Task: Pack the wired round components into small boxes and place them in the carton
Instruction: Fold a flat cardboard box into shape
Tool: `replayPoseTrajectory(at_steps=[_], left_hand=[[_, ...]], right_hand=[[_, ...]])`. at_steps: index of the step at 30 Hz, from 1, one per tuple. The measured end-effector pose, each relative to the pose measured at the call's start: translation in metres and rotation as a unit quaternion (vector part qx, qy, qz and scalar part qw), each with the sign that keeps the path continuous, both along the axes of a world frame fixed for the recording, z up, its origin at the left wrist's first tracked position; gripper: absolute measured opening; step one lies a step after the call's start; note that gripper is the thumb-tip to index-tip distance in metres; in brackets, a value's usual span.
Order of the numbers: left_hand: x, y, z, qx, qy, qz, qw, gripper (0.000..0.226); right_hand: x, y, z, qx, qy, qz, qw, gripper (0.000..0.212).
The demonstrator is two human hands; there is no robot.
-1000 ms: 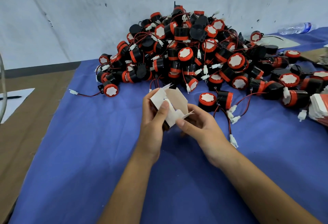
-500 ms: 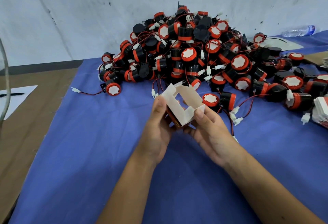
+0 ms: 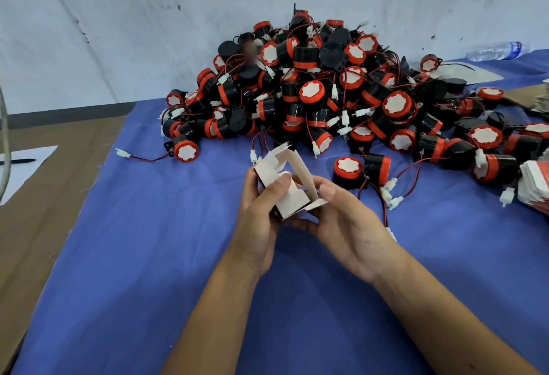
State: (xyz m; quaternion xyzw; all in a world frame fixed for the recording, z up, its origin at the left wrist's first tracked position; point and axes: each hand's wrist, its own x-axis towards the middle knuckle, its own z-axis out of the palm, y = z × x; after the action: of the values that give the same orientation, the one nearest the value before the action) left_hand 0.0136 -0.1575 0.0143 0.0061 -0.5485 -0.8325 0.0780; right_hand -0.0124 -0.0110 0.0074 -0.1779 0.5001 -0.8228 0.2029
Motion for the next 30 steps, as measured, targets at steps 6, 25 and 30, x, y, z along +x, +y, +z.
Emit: replayPoseTrajectory(at_steps=[6, 25, 30], left_hand=[[-0.001, 0.0, 0.0, 0.037, -0.013, 0.012, 0.999, 0.055], [0.001, -0.003, -0.003, -0.163, 0.087, 0.1, 0.978, 0.048], [0.001, -0.004, -0.01, -0.348, 0.144, 0.107, 0.92, 0.058]], right_hand=[[0.001, 0.001, 0.002, -0.021, 0.017, 0.031, 0.999, 0.064], [0.001, 0.005, -0.007, 0.254, 0.369, -0.248, 0.859, 0.044], [-0.009, 0.004, -0.006, 0.298, 0.47, -0.324, 0.765, 0.035]])
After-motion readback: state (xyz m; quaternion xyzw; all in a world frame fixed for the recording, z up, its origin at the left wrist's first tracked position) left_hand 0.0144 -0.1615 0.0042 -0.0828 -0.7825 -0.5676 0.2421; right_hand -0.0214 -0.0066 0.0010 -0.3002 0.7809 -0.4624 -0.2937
